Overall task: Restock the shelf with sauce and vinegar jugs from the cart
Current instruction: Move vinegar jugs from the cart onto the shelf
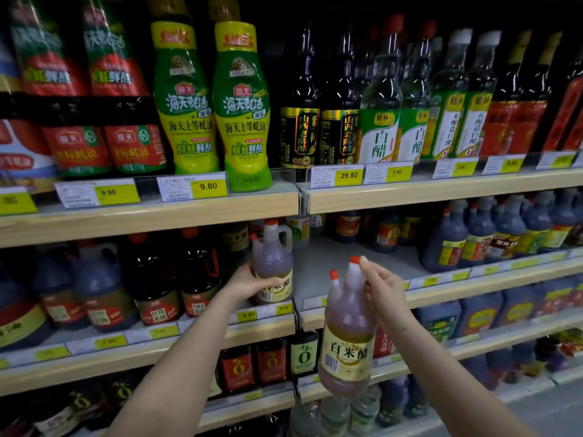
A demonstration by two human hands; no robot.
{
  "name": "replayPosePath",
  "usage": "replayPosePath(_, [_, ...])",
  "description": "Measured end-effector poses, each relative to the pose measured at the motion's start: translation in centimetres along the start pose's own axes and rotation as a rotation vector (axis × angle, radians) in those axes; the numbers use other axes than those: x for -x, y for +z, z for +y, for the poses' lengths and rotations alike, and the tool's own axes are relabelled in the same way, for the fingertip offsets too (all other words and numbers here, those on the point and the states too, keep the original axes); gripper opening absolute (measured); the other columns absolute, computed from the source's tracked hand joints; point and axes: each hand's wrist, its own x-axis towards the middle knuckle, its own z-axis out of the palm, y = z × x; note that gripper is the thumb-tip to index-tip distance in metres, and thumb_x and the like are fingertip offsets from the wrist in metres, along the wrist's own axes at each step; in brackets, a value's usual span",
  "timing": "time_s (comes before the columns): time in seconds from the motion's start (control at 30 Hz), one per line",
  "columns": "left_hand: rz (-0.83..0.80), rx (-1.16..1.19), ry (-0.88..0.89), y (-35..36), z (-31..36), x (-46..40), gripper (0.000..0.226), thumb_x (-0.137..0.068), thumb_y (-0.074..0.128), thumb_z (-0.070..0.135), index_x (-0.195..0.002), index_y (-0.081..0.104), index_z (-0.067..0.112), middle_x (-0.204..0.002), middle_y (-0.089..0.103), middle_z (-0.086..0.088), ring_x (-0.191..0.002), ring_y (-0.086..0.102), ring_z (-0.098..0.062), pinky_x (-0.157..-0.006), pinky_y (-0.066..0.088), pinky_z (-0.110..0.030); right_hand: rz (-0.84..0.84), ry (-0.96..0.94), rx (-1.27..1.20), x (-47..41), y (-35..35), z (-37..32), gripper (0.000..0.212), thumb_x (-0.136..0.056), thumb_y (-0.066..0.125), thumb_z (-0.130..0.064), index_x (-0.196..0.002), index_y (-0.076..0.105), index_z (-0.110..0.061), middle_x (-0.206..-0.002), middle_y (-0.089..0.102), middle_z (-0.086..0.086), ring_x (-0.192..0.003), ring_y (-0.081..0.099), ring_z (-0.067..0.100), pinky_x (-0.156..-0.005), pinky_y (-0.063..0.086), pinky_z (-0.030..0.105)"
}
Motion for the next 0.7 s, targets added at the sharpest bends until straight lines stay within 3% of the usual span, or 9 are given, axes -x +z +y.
replayPosePath(0.1, [0.152, -0.109, 0.034, 0.6, 1.1, 2.9, 0.086, -0.066, 0.084, 0.023, -0.138, 0.037, 0.010, -0.141, 0.045, -0.009, -0.118, 0.045, -0.014, -0.094, 0.037, -0.024, -0.029, 0.019, -0.017, 0.6, -0.2, -0.9, 0.023, -0.085, 0.060, -0.036, -0.085, 0.070, -0.015, -0.071, 0.068, 0.003, -0.073, 0.064, 0.017, -0.061, 0.051, 0.027])
replayPosePath(0.17, [0.359, -0.204, 0.078, 2.1, 0.6, 5.7, 0.096, -0.062, 0.084, 0.038, -0.140, 0.035, 0.012, -0.146, 0.035, -0.008, -0.133, 0.033, -0.020, -0.106, 0.030, -0.031, -0.037, 0.034, -0.030, 1.1, -0.4, -1.3, 0.026, -0.084, 0.061, -0.036, -0.089, 0.069, -0.012, -0.076, 0.068, 0.003, -0.079, 0.063, 0.019, -0.066, 0.050, 0.029])
replayPosePath(0.2, [0.348, -0.201, 0.121, 3.0, 0.3, 7.3, 0.098, -0.058, 0.084, 0.046, -0.138, 0.037, 0.016, -0.147, 0.032, -0.004, -0.136, 0.029, -0.019, -0.111, 0.028, -0.033, -0.048, 0.044, -0.036, 1.3, -0.3, -1.5, 0.025, -0.085, 0.061, -0.035, -0.090, 0.069, -0.012, -0.077, 0.068, 0.002, -0.080, 0.063, 0.019, -0.067, 0.050, 0.029])
replayPosePath(0.27, [0.027, -0.110, 0.151, 5.4, -0.1, 10.1, 0.094, -0.051, 0.084, 0.055, -0.131, 0.040, 0.029, -0.143, 0.037, 0.005, -0.134, 0.034, -0.014, -0.112, 0.031, -0.036, -0.073, 0.058, -0.032, 1.9, 0.1, -1.8, 0.024, -0.086, 0.060, -0.033, -0.091, 0.070, -0.011, -0.081, 0.070, 0.002, -0.085, 0.063, 0.019, -0.070, 0.050, 0.029])
replayPosePath(0.33, [-0.311, -0.032, 0.083, 7.9, 0.2, 12.1, 0.085, -0.053, 0.087, 0.042, -0.125, 0.042, 0.036, -0.136, 0.048, 0.009, -0.129, 0.044, -0.011, -0.108, 0.038, -0.035, -0.084, 0.066, -0.025, 2.6, 0.8, -2.0, 0.021, -0.086, 0.061, -0.032, -0.092, 0.071, -0.015, -0.088, 0.071, 0.002, -0.091, 0.063, 0.018, -0.075, 0.050, 0.029])
replayPosePath(0.37, [-0.363, 0.010, 0.069, 8.9, 0.2, 12.8, 0.083, -0.052, 0.087, 0.035, -0.124, 0.045, 0.035, -0.130, 0.055, 0.008, -0.124, 0.050, -0.011, -0.105, 0.042, -0.035, -0.094, 0.075, -0.032, 3.0, 1.2, -2.2, 0.017, -0.086, 0.061, -0.031, -0.091, 0.071, -0.018, -0.089, 0.071, 0.002, -0.092, 0.063, 0.017, -0.076, 0.050, 0.028])
replayPosePath(0.53, [-0.132, 0.144, 0.012, 9.9, -0.1, 15.0, 0.068, -0.053, 0.089, 0.012, -0.111, 0.055, 0.025, -0.108, 0.069, 0.003, -0.099, 0.065, -0.010, -0.084, 0.052, -0.023, -0.233, 0.065, -0.002, 4.3, 3.0, -2.7, 0.016, -0.086, 0.062, -0.027, -0.100, 0.070, -0.023, -0.102, 0.071, -0.001, -0.099, 0.063, 0.011, -0.087, 0.051, 0.028])
replayPosePath(0.7, [0.059, 0.067, -0.054, 8.8, -1.2, 16.6, 0.074, -0.050, 0.090, 0.019, -0.114, 0.053, 0.022, -0.105, 0.067, 0.008, -0.096, 0.064, -0.006, -0.085, 0.052, -0.026, -0.286, -0.002, 0.057, 4.5, 4.7, -2.7, 0.019, -0.082, 0.068, -0.018, -0.100, 0.069, -0.014, -0.088, 0.071, -0.003, -0.077, 0.064, 0.003, -0.064, 0.051, 0.016])
